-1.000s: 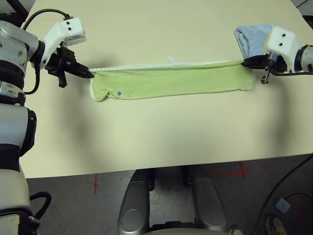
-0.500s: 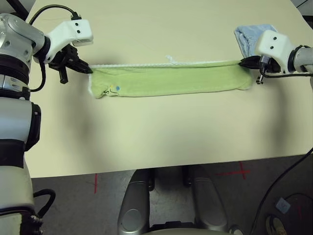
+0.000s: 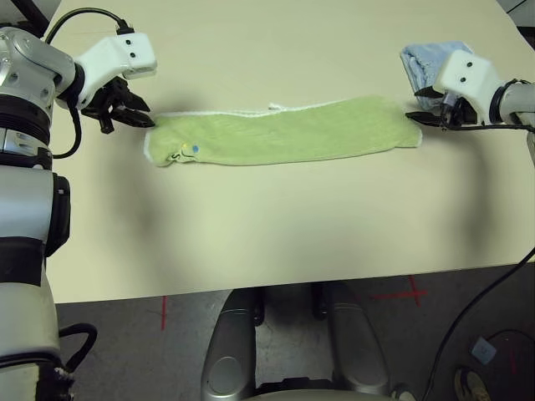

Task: Fold the towel and set it aside.

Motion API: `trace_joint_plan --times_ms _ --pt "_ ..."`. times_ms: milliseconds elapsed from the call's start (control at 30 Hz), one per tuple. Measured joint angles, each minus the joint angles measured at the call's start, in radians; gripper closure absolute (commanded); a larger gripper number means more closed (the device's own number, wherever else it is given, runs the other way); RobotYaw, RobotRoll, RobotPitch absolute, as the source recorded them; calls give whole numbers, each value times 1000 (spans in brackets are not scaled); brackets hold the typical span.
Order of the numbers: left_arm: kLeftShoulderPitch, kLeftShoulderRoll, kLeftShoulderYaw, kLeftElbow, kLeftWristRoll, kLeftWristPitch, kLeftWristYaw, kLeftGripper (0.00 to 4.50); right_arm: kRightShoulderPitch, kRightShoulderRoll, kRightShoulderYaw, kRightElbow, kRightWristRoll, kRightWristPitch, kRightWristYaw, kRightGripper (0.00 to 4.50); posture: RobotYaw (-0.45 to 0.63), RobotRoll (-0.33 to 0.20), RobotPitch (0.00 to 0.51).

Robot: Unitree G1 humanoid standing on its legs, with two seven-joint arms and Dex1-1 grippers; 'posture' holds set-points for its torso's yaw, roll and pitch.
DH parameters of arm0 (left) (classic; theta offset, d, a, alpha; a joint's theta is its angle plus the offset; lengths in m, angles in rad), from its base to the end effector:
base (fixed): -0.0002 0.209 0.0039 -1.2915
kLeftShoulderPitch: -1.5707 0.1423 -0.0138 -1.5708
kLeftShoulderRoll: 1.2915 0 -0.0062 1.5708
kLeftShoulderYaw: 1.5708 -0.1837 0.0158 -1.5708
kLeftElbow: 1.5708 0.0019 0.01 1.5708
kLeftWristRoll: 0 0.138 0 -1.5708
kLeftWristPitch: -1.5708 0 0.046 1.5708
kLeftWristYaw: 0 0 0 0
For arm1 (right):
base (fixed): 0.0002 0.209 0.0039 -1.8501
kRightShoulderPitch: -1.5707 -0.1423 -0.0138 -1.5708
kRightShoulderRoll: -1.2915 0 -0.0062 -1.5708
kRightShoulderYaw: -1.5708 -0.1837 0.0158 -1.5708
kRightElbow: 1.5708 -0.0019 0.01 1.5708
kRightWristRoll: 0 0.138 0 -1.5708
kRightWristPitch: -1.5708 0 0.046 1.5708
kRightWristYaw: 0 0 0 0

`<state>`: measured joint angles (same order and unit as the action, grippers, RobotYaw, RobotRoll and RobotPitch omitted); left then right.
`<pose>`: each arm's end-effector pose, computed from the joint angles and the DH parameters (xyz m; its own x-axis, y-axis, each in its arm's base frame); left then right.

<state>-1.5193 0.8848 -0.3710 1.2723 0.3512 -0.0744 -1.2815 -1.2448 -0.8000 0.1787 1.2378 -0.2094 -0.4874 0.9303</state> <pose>0.3267 0.3100 0.3424 0.7077 -0.2534 -0.6595 0.6975 0.3993 0.5950 0.3357 -0.3009 0.2696 0.8332 0.4673 -0.2957 -0.4899 0.3758 -0.7866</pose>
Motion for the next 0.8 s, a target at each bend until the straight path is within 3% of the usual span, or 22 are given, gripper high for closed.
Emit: trace_joint_plan --times_ms 67,200,300,400,533,667,800 --pt "1 4 37 0 -15 -6 8 43 0 -9 -16 0 2 -4 -4 0 34 0 330" --pt "5 -1 150 -4 -87 -31 63 43 0 -11 -47 -1 23 -6 10 0 40 0 324" --pt "5 -6 238 -6 -149 -12 117 43 0 5 -146 -9 119 66 61 0 41 0 320" --pt "5 -17 323 -11 -232 87 68 43 0 47 -275 -54 280 256 175 0 43 0 321" --pt "52 -21 412 -97 -368 339 -129 43 59 51 -373 -249 474 681 309 0 47 0 323" --pt "247 -13 450 -293 -469 524 -239 43 250 39 -436 -529 615 1079 274 0 42 0 329" --pt "432 -12 468 -474 -537 587 -267 43 376 40 -529 -731 720 1354 128 0 33 0 329"
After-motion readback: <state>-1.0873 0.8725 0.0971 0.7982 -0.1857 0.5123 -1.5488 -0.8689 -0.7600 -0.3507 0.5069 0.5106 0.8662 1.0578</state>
